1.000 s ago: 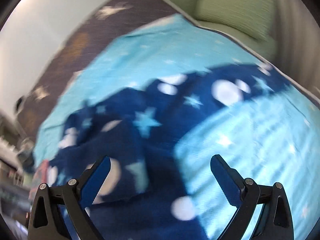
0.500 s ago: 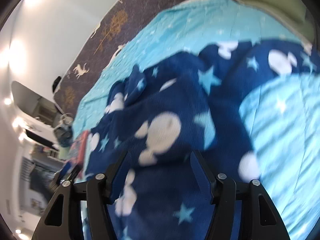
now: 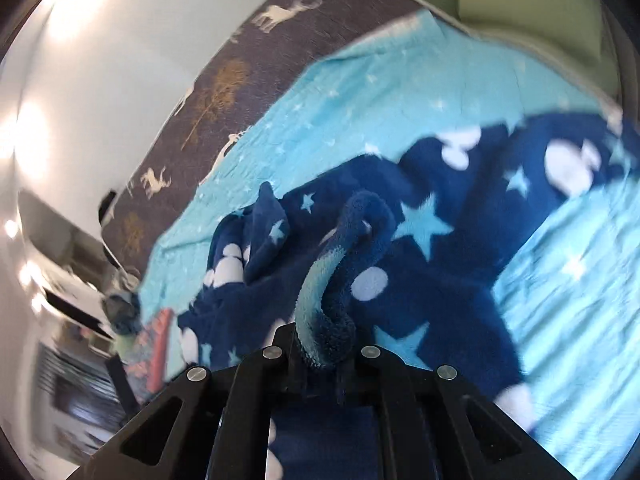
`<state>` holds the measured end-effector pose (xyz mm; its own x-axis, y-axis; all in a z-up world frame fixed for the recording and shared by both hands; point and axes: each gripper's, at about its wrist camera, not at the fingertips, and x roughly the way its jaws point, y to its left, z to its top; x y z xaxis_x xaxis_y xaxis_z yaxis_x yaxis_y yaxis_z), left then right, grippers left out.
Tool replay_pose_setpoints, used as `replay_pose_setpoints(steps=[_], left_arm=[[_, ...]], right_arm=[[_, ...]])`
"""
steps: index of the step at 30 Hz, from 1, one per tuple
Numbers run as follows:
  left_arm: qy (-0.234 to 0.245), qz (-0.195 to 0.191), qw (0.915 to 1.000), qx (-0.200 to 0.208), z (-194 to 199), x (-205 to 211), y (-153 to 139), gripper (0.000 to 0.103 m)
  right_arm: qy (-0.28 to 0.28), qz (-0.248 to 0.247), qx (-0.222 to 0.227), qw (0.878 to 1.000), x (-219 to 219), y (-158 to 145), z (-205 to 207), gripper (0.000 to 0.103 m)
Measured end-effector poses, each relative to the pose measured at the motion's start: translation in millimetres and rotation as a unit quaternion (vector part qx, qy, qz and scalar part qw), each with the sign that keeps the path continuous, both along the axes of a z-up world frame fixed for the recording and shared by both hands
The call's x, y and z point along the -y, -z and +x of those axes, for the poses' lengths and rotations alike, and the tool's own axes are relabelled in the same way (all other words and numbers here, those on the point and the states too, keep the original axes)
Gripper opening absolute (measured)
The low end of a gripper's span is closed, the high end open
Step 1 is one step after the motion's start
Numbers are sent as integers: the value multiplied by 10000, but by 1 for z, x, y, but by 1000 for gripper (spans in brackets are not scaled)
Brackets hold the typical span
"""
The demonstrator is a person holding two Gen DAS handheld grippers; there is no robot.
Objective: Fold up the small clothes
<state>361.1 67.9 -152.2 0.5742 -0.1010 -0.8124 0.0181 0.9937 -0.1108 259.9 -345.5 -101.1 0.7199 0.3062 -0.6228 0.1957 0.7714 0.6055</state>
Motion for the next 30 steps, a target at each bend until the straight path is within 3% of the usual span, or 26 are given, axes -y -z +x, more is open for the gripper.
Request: replay_pose_setpoints(steps=[4, 7, 9, 11, 16, 19, 23, 25, 27, 28, 30], left_arm=[[-9, 283, 9995, 141, -2, 6, -4, 88], [-18, 462, 9987, 229, -8, 7, -7, 88], [-45, 467, 9986, 228, -9, 5, -11, 88], [-104, 456, 9986, 260, -14, 4, -18, 87], [264, 278, 9966, 729, -27, 28, -51, 87], [606, 212, 9953, 730, -24, 50, -55, 87], [552, 235, 9977, 329, -3, 63, -32, 87], [322, 556, 9979, 46, 10, 56, -6, 88], [180, 194, 9995, -168, 16, 38, 12, 101], [43, -232, 9994, -259, 18, 23, 15, 101], [-44, -130, 9997, -219, 18, 18, 10, 101]], right_arm=[[-73, -203, -967, 9951, 12, 46, 4, 13], [-51, 108, -734, 9972, 24, 51, -9, 19], [216, -405, -656, 9968, 29, 32, -24, 34], [320, -770, -507, 9952, 35, 19, -36, 37], [393, -699, -264, 9964, 62, 1, -64, 37], [312, -757, -208, 9964, 51, -2, -55, 37], [-427, -426, 36, 9982, 18, 0, -39, 37], [-802, -373, -34, 9961, -2, 10, -26, 37], [-943, -545, -413, 9932, -13, 25, -14, 34], [-955, -737, -653, 9905, -17, 35, -8, 30], [-997, -892, -574, 9893, -17, 40, -8, 24]])
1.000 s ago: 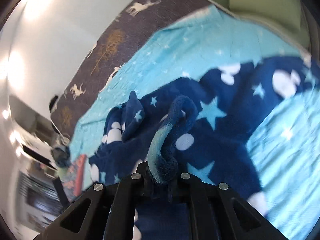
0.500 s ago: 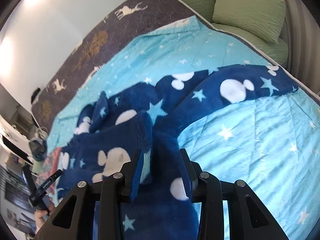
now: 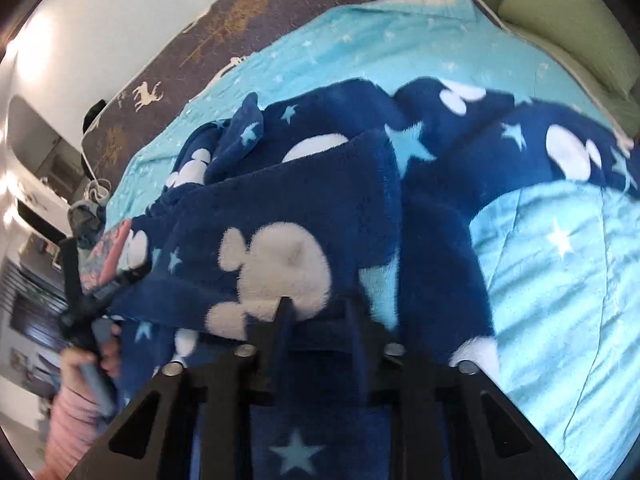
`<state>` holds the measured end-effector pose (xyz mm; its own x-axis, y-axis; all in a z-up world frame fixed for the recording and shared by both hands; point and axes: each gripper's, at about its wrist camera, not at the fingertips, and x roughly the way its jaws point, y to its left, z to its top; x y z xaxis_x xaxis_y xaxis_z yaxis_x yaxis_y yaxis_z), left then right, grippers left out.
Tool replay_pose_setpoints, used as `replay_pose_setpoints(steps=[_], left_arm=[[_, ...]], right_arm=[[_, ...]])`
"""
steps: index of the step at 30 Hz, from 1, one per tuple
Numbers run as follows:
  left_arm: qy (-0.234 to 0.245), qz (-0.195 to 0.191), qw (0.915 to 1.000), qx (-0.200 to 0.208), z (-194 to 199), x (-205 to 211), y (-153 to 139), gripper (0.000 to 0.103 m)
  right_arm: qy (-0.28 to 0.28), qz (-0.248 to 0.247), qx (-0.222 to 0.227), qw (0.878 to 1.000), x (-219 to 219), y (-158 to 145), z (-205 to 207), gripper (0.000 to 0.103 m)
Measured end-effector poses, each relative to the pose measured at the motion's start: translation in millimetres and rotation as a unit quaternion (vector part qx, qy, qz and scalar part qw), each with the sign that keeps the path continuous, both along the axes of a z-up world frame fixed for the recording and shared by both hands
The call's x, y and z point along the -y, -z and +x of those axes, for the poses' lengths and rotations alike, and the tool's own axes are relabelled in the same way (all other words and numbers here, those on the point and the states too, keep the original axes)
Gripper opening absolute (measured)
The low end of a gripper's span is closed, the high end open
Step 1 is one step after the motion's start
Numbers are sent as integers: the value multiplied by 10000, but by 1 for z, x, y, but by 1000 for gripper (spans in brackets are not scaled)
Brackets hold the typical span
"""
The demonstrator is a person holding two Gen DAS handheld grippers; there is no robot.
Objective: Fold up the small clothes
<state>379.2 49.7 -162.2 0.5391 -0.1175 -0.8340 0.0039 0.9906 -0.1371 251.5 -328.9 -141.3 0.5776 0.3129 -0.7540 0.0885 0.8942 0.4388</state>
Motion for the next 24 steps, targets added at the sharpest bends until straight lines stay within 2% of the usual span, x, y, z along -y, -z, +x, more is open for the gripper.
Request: replay_pose_setpoints(steps=[3, 4, 6, 7, 9, 11, 13, 15, 17, 19, 21, 24], left_arm=[[57, 200, 9997, 146, -7, 5, -10, 97], [82, 214, 9995, 209, -9, 7, -14, 97], [187, 197, 9988, 395, -18, 16, -24, 96], [288, 171, 9980, 540, -22, 20, -31, 96], [493, 133, 9957, 770, -28, 29, -42, 96], [698, 119, 9933, 911, -29, 39, -46, 96], [840, 344, 9910, 981, -27, 50, -40, 96], [851, 504, 9915, 842, -21, 55, -27, 96], [842, 502, 9930, 660, -19, 56, -13, 96], [851, 556, 9919, 758, -20, 58, -8, 97], [882, 674, 9907, 791, -21, 62, -7, 97], [871, 653, 9909, 797, -24, 63, -5, 98]], right_arm=[[71, 177, 208, 9996, 17, -13, -12, 27], [267, 185, 327, 9989, 31, -19, -19, 28], [715, 201, 393, 9965, 59, -23, -26, 47], [1171, 316, 391, 9919, 88, -22, -32, 51], [1608, 720, 275, 9840, 127, -13, -36, 53], [2181, 1437, 27, 9653, 176, 11, -38, 53], [2599, 1834, -126, 9480, 210, 30, -40, 53], [2914, 2166, -109, 9317, 237, 48, -34, 53], [3199, 2525, -48, 9132, 254, 65, -30, 53], [3547, 2961, 28, 8868, 273, 86, -24, 54], [3846, 3083, 12, 8701, 287, 101, -20, 54], [4449, 3191, 245, 8364, 306, 119, -18, 54]])
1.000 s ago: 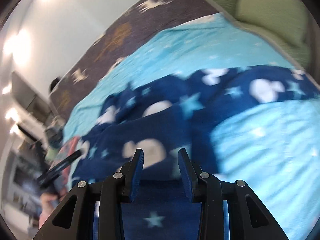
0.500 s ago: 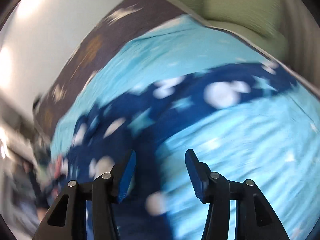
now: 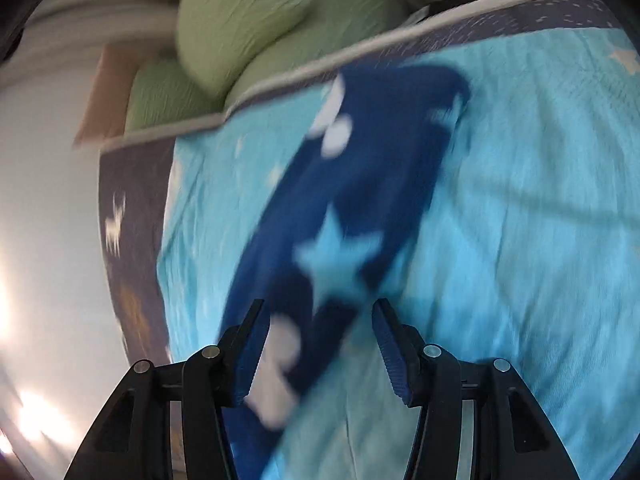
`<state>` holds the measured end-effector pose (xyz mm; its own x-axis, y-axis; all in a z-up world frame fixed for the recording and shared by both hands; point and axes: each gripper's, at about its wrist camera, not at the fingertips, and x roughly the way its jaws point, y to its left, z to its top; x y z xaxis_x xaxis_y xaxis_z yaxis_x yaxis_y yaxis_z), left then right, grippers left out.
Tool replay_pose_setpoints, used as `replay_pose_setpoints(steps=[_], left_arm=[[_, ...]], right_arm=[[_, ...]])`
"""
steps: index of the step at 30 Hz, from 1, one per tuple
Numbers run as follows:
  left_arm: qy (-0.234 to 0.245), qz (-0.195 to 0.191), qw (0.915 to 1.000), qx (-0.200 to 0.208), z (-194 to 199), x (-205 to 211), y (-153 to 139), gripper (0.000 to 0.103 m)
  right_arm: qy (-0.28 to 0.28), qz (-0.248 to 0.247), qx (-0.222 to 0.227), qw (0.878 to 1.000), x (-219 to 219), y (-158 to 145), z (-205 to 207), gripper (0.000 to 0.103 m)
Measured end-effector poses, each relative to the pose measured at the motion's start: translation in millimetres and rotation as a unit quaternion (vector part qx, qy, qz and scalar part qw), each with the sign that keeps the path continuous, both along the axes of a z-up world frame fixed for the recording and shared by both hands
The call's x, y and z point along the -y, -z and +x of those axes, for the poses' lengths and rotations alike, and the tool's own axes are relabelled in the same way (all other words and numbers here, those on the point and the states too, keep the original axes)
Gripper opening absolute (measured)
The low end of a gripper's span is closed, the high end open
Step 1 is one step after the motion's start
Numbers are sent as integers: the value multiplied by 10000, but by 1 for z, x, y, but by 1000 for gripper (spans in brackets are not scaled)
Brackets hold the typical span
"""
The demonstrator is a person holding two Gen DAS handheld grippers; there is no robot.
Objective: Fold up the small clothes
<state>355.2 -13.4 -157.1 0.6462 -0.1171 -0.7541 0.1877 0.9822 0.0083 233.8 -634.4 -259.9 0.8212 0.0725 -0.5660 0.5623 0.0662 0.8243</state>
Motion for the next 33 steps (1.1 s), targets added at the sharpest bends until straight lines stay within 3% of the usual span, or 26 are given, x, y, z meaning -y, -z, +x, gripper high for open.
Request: replay_pose_setpoints(steps=[4, 5, 6, 9, 13, 16, 18, 19, 20, 22, 23, 24, 25, 26, 28, 29, 31, 33], left_arm=[[-10, 23, 10000, 34, -2, 2, 1, 98], [-11, 23, 10000, 35, -2, 2, 2, 98], [-10, 15, 10000, 35, -2, 2, 2, 98], [-7, 9, 10000, 37, -3, 2, 1, 98], [-8, -4, 10000, 37, -3, 2, 1, 98], [-13, -52, 10000, 47, -4, 1, 1, 98], [-12, -110, 9999, 47, -4, -2, 1, 98], [-10, -160, 9999, 45, -4, -3, 0, 98], [-9, -220, 9997, 45, -4, -5, 0, 98], [-7, -325, 9995, 44, -4, -9, 0, 98], [-5, -400, 9992, 43, -4, -11, -1, 98], [0, -467, 9989, 42, -4, -13, -1, 99], [1, -541, 9985, 44, -4, -15, -2, 99], [2, -595, 9982, 46, -4, -17, -2, 99], [14, -821, 9966, 53, -4, -23, -3, 98], [24, -966, 9953, 60, -5, -27, -4, 99], [30, -1225, 9924, 64, -5, -33, -5, 98], [11, -1491, 9888, 36, -5, -40, -8, 98]], right_arm=[[174, -295, -196, 9992, 12, -3, 12, 49], [26, -565, -480, 9972, 13, -9, 20, 20], [-124, -783, -662, 9946, 14, -14, 24, 7], [-512, -1628, -735, 9826, 2, -52, 30, 7], [-1124, -2624, -234, 9581, -37, -128, 38, 7], [-1829, -3343, 355, 9239, -97, -189, 45, 7], [-2442, -3863, 754, 8862, -160, -223, 56, 7], [-2876, -4184, 996, 8557, -205, -237, 58, 7], [-3204, -4335, 1160, 8342, -237, -243, 57, 7], [-3946, -4455, 1483, 7898, -302, -243, 55, 7], [-4477, -4470, 1583, 7581, -347, -235, 51, 9], [-4726, -4498, 1566, 7415, -369, -230, 49, 10], [-5186, -4569, 1438, 7083, -407, -214, 44, 12], [-5422, -4603, 1328, 6903, -427, -203, 41, 15], [-5745, -4677, 1108, 6625, -456, -180, 29, 17], [-5789, -4712, 1045, 6572, -460, -174, 27, 21], [-5798, -4805, 958, 6510, -459, -165, 12, 30], [-5715, -4868, 933, 6540, -450, -167, 8, 41]])
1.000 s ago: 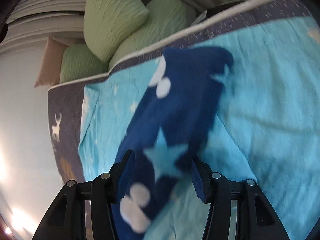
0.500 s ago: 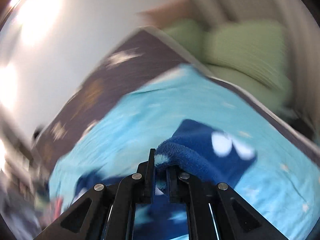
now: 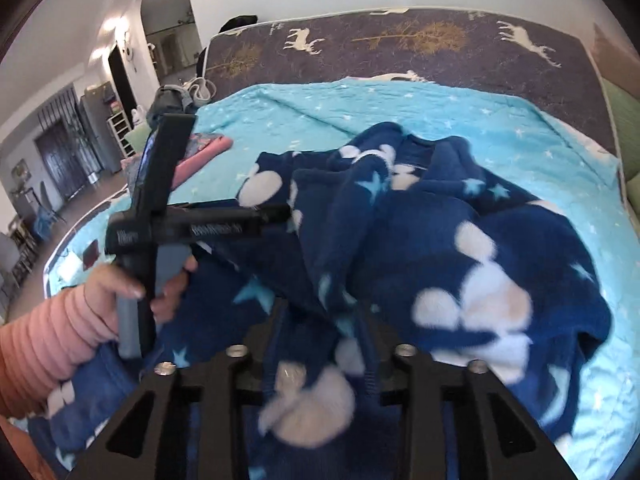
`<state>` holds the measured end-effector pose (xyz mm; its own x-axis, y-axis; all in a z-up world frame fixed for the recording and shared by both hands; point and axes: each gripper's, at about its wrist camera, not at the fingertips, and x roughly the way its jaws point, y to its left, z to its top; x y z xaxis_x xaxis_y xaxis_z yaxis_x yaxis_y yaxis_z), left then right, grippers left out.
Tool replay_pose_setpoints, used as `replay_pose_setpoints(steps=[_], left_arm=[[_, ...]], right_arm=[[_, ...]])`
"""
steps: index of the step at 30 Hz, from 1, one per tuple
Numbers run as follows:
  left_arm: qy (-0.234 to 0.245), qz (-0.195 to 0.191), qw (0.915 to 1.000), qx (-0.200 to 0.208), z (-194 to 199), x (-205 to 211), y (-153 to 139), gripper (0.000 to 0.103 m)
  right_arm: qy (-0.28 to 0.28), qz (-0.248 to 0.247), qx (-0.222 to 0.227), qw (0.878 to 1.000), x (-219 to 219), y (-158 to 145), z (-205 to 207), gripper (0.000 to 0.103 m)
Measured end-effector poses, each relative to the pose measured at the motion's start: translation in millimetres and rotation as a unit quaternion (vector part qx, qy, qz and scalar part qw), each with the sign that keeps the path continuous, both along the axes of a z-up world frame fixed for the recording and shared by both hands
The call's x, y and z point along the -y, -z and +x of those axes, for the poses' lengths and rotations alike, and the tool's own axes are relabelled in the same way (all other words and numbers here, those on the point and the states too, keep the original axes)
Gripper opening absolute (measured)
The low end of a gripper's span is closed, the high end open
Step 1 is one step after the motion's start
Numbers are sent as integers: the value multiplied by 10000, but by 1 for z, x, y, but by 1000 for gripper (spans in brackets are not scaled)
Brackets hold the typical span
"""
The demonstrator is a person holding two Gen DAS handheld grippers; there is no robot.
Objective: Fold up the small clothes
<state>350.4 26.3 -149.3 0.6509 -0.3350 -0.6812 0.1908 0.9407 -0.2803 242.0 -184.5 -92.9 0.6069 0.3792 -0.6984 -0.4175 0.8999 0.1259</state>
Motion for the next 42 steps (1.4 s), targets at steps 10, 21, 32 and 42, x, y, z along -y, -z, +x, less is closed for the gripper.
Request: replay_pose_setpoints(steps=[10, 21, 32, 42], left_arm=[[153, -1431, 9893, -233, -16, -27, -32, 98], [-43, -614, 9981, 43, -41, -62, -42, 98], [1136, -440, 9915, -451, -42, 0, -30, 99], [1635, -243, 9848, -527, -45, 41, -54, 11]], right_arm=[[362, 931, -222, 9947, 27, -20, 19, 55], [-659, 2437, -920, 9632, -32, -17, 76, 60], [454, 1372, -264, 9891, 28, -27, 10, 60], [3120, -29, -362, 9494, 165, 7, -9, 61]])
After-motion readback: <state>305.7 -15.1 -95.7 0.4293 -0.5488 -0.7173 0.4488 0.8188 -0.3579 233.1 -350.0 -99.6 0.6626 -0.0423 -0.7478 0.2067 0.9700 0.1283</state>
